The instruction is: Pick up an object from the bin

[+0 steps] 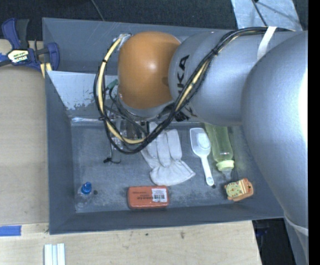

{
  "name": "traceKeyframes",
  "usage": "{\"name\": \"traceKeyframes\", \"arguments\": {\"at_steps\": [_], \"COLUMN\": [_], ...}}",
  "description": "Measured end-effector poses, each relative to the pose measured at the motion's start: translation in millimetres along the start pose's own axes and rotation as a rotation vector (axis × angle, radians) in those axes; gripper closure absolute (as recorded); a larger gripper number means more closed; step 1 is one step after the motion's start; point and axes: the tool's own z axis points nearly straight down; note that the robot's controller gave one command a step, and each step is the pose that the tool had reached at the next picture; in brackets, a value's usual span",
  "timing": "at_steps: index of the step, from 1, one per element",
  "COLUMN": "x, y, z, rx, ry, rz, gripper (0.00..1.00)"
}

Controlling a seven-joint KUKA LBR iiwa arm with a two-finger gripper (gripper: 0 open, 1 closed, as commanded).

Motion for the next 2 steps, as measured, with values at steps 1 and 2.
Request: {"name": "traceKeyframes", "arguments": {"at_steps": [1,2], "x": [-1.7,16.7], "y": [-0.7,22.0], "z": [-5.3,34.2], "rx": [-0.002,-0.001], "ry": [-0.008,-0.015], "rz": [0.003,-0.193], "gripper": [0.0,0.0]}}
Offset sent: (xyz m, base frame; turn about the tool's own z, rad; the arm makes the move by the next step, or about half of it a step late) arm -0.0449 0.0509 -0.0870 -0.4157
